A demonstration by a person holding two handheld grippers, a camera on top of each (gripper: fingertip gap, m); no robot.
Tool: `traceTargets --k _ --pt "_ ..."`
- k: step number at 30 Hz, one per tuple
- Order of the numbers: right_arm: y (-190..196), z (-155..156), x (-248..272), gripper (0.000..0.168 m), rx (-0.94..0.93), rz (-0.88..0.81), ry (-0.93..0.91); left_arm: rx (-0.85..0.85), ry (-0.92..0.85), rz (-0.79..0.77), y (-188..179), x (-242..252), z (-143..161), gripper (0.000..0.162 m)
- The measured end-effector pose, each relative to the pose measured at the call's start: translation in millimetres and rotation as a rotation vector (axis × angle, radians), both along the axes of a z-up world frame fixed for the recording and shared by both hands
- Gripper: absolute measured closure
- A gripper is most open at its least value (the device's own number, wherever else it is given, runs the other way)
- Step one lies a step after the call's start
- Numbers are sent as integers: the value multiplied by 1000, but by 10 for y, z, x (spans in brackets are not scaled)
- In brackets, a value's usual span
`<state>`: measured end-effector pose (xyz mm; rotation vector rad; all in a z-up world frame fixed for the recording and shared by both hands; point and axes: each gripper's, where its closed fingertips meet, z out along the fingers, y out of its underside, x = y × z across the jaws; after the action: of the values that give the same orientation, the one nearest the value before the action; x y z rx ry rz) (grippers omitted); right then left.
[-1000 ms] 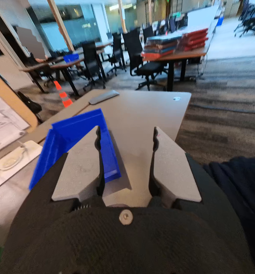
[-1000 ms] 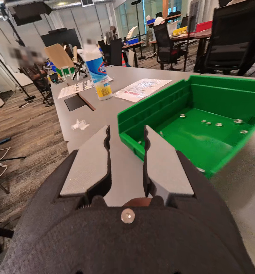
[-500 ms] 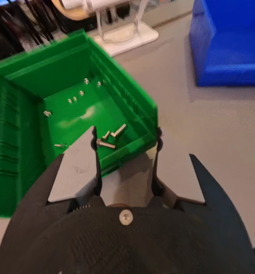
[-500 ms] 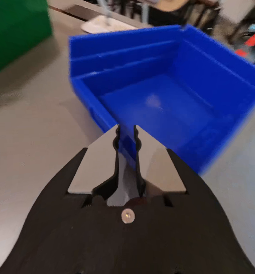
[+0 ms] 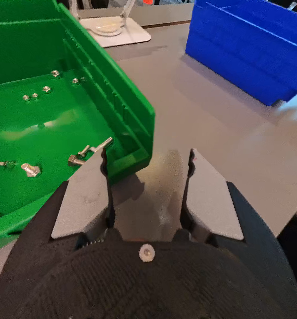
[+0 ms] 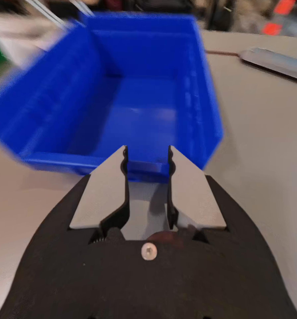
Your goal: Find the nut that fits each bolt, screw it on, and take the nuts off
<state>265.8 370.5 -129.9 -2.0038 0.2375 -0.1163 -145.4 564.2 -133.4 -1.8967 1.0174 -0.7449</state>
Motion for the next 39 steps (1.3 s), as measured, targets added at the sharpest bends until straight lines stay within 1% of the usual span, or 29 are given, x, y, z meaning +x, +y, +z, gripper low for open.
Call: traceTargets --k 2,4,5,6,7,8,9,11,12,13,14,15,16,17,18,20,21,23,25,27,31,33,35,37,39 --pt "11 251 -493 110 180 216 123 62 15 13 -20 84 27 66" --pt "33 364 -794 100 244 285 169 120 24 47 37 153 46 66" --pt "72 381 -953 90 244 322 166 121 22 52 50 204 41 71" --pt "132 379 -1113 84 232 356 157 121 14 48 60 261 44 90" --pt "213 370 -1266 83 221 382 138 138 21 61 105 287 42 108" --pt "301 335 -1409 82 200 411 95 190 63 117 217 245 40 127" --pt "400 276 -1487 79 168 414 25 247 106 133 289 222 44 145" --pt "615 141 -1391 86 101 283 -128 260 156 189 389 167 34 150" --pt "680 102 -1314 87 70 211 -192 287 205 236 456 66 43 155" --pt "713 97 -1212 98 56 134 -254 306 246 292 528 -78 50 159" --pt "716 99 -1142 113 45 83 -303 277 234 313 564 -193 32 160" --pt "710 95 -1143 134 41 75 -323 218 151 319 577 -278 36 162" --pt "674 80 -1085 166 21 37 -352 172 83 330 599 -393 42 162" --pt "640 67 -983 165 8 2 -396 160 68 355 640 -542 38 161" --pt "614 69 -931 165 29 4 -366 160 73 385 686 -694 41 159" --pt "513 63 -791 167 46 -7 -221 150 75 427 733 -935 43 158" --pt "454 59 -692 166 45 -18 -195 145 62 437 730 -1010 43 158" --pt "316 57 -488 162 38 -78 -189 169 72 470 712 -1136 47 159" --pt "191 57 -382 163 32 -129 -190 187 80 513 683 -1239 49 159" --pt "118 58 -392 168 41 -158 -189 179 86 497 633 -1239 50 162" --pt "68 66 -362 165 1 -217 -329 221 155 440 580 -1098 46 158" --pt "90 62 -363 163 -3 -201 -313 250 157 409 565 -993 46 157" --pt "94 57 -366 162 -6 -184 -291 232 142 393 529 -918 46 155" --pt "82 55 -365 162 -11 -174 -306 206 110 376 489 -842 50 155" --pt "49 73 -384 160 0 -164 -302 210 83 369 461 -786 67 153"
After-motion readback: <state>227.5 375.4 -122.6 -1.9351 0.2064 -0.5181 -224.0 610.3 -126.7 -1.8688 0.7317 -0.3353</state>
